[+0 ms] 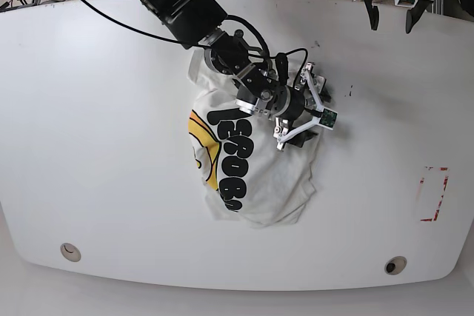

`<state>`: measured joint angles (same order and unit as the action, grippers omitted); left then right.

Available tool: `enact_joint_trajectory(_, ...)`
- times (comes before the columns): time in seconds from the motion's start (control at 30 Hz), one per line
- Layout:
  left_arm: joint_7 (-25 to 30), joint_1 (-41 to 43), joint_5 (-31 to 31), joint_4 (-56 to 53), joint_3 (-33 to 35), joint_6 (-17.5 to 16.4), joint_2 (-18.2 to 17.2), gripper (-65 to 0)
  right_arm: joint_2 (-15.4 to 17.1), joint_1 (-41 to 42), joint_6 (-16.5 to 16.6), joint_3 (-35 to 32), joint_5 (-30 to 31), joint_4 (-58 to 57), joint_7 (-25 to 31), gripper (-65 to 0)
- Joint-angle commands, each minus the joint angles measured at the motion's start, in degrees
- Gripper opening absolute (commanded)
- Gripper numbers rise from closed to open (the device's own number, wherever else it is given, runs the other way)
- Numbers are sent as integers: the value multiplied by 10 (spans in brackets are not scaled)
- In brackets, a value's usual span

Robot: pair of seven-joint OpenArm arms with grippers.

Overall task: Fold the T-shirt properly
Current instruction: 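Grasp the T-shirt fabric with the right gripper and lift it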

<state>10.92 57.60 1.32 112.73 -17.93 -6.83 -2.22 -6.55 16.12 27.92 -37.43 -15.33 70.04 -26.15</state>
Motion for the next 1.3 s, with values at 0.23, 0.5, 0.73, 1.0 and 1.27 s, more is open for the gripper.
enact_joint_trajectory(0.23, 12, 7, 0, 8, 0, 3, -3, -258, 3, -3, -34, 21, -5, 27, 12, -220)
enact_joint_trajectory(0.5, 12, 5, 0, 8, 0, 3, -3, -258, 8, -8, -35, 24, -4, 28, 12, -380)
enact_joint_trajectory(0.73, 12, 5, 0, 8, 8, 3, -3, -258, 9, -18, -35, 24, -6, 30, 12, -650)
enact_joint_trajectory(1.0, 12, 5, 0, 8, 29, 2, -7, -258, 10, -49, -36, 24, -7, 118, 11, -644)
enact_joint_trajectory(1.27, 11, 6, 1, 8, 79, 2, -42, -256, 21, -54, -36, 24, -38, 225, 10, -644)
